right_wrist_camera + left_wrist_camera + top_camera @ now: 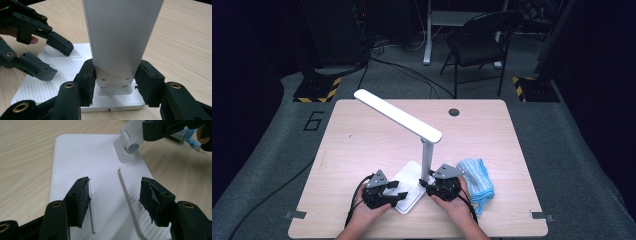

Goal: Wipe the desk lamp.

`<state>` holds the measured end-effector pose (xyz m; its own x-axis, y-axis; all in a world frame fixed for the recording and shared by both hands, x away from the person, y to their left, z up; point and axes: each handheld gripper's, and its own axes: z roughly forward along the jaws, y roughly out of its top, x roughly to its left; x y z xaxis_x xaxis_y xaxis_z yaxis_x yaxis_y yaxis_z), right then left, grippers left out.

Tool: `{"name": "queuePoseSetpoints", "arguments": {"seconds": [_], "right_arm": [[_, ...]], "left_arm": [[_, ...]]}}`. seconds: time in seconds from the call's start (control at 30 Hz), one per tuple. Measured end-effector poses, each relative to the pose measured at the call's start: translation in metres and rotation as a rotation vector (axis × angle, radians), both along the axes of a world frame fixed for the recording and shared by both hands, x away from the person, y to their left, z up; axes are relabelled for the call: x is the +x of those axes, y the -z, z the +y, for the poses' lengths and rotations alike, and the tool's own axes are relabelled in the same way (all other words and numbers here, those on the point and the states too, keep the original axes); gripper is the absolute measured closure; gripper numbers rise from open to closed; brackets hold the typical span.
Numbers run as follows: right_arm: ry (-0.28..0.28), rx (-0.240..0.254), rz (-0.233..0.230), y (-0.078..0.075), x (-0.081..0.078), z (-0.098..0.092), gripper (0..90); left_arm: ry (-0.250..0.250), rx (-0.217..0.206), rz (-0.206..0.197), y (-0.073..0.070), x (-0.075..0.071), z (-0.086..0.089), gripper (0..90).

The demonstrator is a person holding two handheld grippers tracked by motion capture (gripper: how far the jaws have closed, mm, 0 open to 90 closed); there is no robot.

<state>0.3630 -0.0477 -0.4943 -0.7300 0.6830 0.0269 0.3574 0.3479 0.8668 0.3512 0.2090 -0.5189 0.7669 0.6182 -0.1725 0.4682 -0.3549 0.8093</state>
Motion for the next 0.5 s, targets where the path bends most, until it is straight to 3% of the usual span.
{"name": "queuePoseSetpoints", "arguments": {"seconds": [0.33, 0.5], "right_arm": [[-0.001, -0.008, 0.02, -0.0021, -0.0009, -0.0025, 51.5], [-0.005, -0.009, 0.013, -0.0102, -0.0063, -0.0107, 49.6]], "left_arm": [[0.0, 0.003, -0.029, 0.0027, -0.0014, -0.0024, 36.6], [0.012, 0.011, -0.037, 0.0033, -0.0029, -0.0029, 34.7]]}}
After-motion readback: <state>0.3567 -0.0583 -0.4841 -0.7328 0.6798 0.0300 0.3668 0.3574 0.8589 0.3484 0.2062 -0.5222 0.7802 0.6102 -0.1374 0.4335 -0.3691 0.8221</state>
